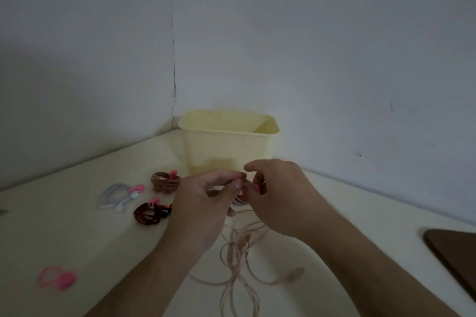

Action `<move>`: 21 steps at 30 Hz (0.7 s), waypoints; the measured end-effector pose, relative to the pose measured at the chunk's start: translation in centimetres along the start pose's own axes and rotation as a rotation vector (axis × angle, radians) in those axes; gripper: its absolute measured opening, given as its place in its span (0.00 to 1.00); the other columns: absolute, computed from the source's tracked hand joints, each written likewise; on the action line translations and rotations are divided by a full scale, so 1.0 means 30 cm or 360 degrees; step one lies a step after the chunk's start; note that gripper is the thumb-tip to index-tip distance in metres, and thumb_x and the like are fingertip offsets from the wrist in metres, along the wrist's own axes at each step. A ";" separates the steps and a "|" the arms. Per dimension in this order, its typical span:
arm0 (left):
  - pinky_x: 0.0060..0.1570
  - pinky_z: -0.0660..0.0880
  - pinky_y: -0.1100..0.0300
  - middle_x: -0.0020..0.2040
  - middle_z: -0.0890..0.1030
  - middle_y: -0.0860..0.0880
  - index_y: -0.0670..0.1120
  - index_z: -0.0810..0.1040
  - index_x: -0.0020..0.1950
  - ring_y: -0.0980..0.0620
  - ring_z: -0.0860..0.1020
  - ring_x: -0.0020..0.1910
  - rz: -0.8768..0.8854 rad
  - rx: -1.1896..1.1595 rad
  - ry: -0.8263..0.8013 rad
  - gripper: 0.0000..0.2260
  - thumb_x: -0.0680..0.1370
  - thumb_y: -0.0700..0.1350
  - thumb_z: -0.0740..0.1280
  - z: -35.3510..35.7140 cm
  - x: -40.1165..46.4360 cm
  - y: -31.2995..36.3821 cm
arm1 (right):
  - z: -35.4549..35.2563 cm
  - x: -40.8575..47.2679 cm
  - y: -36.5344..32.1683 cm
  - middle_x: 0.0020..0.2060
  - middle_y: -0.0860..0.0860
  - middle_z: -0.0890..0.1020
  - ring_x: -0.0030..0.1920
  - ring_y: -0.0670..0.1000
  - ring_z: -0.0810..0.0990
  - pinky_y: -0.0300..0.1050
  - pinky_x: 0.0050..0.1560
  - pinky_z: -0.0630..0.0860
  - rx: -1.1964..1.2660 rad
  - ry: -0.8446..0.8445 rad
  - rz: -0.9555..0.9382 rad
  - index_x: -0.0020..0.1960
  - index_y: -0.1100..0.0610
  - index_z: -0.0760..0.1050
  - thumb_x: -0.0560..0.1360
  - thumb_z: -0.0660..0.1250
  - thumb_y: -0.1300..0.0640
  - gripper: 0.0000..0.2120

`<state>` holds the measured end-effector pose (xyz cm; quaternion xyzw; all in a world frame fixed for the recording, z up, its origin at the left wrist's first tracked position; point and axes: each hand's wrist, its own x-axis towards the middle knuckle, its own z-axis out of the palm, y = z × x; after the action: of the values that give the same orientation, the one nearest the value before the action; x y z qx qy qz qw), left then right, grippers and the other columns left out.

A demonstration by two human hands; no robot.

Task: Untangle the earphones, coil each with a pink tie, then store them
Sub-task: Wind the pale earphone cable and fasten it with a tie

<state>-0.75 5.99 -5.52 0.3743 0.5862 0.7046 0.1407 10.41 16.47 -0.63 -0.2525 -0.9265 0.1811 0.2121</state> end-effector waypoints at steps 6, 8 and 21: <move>0.32 0.78 0.60 0.42 0.89 0.50 0.49 0.89 0.49 0.55 0.85 0.36 0.0038 0.0055 -0.0043 0.11 0.79 0.33 0.71 0.003 0.000 -0.012 | -0.007 0.003 0.014 0.38 0.49 0.81 0.38 0.48 0.79 0.42 0.35 0.74 -0.0113 -0.0111 0.0062 0.46 0.53 0.83 0.80 0.65 0.57 0.09; 0.32 0.77 0.61 0.42 0.89 0.50 0.49 0.89 0.49 0.55 0.85 0.36 0.0039 0.0051 -0.0047 0.11 0.79 0.33 0.71 0.003 -0.001 -0.011 | -0.004 0.003 0.019 0.40 0.48 0.81 0.39 0.47 0.79 0.41 0.35 0.75 -0.0102 -0.0117 0.0075 0.47 0.51 0.81 0.81 0.66 0.55 0.07; 0.38 0.81 0.52 0.43 0.88 0.48 0.48 0.89 0.49 0.43 0.83 0.37 0.0025 0.0039 -0.0040 0.10 0.79 0.35 0.72 -0.003 0.006 -0.010 | -0.006 -0.001 0.030 0.41 0.47 0.82 0.41 0.47 0.79 0.41 0.36 0.72 0.0047 -0.0145 0.0179 0.46 0.52 0.77 0.82 0.67 0.48 0.09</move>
<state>-1.00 6.14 -5.75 0.3894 0.5900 0.6937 0.1380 10.86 17.22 -0.89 -0.2925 -0.9169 0.2175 0.1628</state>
